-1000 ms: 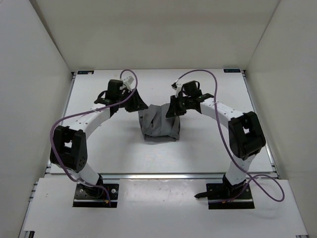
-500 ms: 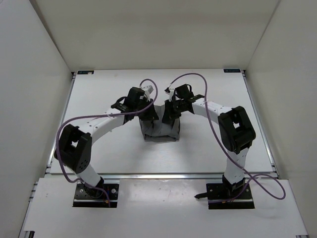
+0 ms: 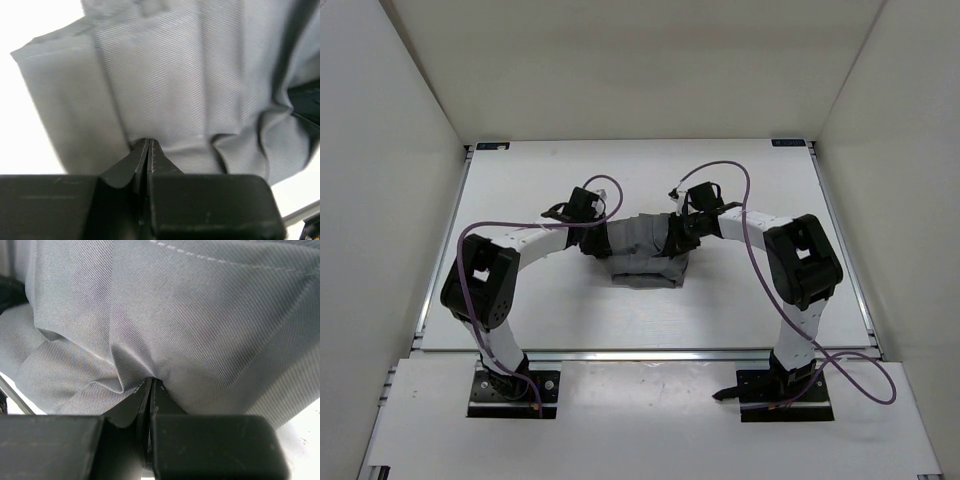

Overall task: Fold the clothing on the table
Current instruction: Fold the skirt

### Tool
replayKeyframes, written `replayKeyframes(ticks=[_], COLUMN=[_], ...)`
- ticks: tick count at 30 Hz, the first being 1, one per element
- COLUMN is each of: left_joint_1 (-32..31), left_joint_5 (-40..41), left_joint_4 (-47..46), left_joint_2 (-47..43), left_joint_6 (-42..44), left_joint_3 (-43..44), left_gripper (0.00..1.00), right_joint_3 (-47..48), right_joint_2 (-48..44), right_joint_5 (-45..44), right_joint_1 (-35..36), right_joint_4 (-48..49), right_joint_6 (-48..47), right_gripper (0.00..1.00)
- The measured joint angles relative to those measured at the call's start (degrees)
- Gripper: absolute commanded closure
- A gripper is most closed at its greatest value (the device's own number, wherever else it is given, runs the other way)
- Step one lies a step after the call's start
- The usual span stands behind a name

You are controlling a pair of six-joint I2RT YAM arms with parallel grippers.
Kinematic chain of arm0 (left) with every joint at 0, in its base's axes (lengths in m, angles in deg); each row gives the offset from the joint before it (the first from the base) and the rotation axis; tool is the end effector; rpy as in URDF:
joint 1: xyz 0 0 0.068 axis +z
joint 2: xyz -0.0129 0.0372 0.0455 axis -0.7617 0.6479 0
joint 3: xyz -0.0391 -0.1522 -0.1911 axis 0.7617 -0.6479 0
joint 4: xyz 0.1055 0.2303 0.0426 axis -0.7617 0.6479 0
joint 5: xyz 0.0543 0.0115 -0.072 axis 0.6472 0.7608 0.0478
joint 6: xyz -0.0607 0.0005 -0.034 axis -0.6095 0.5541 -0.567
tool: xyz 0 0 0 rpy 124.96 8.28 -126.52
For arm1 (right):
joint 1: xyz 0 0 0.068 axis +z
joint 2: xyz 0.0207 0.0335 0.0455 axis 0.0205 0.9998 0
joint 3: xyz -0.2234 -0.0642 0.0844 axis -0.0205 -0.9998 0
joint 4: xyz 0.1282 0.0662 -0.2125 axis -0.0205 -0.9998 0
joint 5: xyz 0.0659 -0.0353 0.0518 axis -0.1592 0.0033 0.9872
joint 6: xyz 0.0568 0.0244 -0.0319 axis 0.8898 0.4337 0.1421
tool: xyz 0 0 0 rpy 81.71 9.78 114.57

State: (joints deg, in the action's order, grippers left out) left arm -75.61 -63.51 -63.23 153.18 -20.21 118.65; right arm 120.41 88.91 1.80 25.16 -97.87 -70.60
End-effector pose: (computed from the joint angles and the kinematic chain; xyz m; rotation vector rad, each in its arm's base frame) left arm 0.3134 -0.1616 0.1337 0.0309 2.6679 -0.5037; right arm 0.3420 0.1819 0.1183 -0.4318 2.5951 0.8835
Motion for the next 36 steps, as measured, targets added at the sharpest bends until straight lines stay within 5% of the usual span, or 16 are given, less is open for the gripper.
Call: replayKeyframes(ticks=[5, 12, 15, 18, 20, 23, 32, 36], left_joint_1=[2.3, 2.8, 1.3, -1.7, -3.7, -6.1, -7.4, -7.2], left_joint_5=[-0.1, -0.5, -0.5, -0.5, -0.5, -0.8, 0.4, 0.7], left_joint_4=[0.3, 3.8, 3.5, 1.7, -0.1, -2.0, -1.6, -0.2], left_joint_2=[0.0, -1.4, -6.0, -11.4, -14.2, -15.9, -11.8, -11.1], left_joint_6=[0.4, 1.2, 1.1, 0.5, -0.2, -0.9, -1.7, -1.3], left_joint_3=[-0.2, 4.9, 5.5, 4.6, 2.7, -2.0, -13.4, -12.0], left_gripper=[0.75, 0.56, 0.57, 0.75, 0.90, 1.00, 1.00, 0.79], right_joint_3=[-0.1, 2.3, 2.5, 1.1, -1.5, -6.4, -16.0, -15.3], right_joint_2=[-0.7, -5.1, -10.5, -16.5, -20.0, -22.6, -17.3, -15.1], right_joint_5=[0.7, 1.4, 1.6, 1.5, 0.8, -1.2, -3.8, -3.1], right_joint_1=[-0.6, -1.7, -2.0, -1.9, -1.6, -1.0, 1.5, 0.8], right_joint_4=[0.2, -2.1, -2.1, -1.0, -0.2, -0.3, -1.6, -1.7], right_joint_6=[-0.2, 0.3, 0.8, 0.8, 1.0, 0.6, 0.1, 0.3], right_gripper=[0.98, 0.77, 0.74, 0.98, 1.00, 1.00, 1.00, 1.00])
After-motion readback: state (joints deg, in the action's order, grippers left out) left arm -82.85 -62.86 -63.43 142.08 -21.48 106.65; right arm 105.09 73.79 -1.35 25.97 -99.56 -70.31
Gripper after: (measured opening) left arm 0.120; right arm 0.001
